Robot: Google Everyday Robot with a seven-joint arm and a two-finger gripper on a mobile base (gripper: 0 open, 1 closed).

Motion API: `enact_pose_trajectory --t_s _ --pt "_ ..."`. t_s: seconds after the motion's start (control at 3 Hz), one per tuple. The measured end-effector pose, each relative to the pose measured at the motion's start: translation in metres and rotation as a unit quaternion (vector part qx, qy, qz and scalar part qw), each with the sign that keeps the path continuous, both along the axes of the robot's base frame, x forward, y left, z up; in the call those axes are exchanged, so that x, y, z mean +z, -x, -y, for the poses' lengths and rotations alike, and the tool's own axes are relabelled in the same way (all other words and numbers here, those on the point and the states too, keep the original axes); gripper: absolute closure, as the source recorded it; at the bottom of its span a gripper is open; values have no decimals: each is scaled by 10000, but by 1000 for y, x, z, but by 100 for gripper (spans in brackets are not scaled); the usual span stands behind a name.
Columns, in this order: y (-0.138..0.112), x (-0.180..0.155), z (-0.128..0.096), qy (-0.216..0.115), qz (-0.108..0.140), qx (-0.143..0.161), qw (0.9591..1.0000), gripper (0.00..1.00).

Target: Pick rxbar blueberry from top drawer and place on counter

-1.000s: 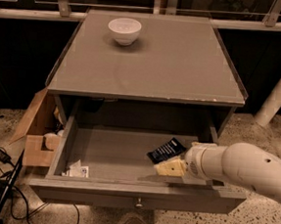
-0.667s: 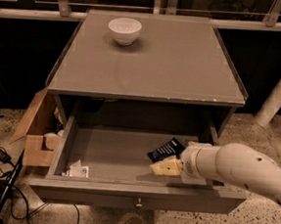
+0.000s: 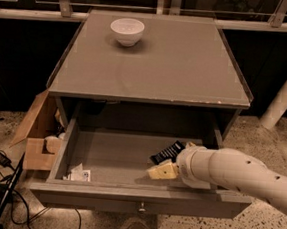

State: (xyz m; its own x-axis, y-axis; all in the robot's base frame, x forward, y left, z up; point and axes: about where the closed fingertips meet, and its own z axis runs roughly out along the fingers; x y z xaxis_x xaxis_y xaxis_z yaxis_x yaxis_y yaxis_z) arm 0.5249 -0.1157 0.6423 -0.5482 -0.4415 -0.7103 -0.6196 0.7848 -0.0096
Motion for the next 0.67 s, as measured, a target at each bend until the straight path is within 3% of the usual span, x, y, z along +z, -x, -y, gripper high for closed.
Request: enact_pose_trajectory --t_s 0.67 --pt "-17 -18 -5 157 123 120 9997 3"
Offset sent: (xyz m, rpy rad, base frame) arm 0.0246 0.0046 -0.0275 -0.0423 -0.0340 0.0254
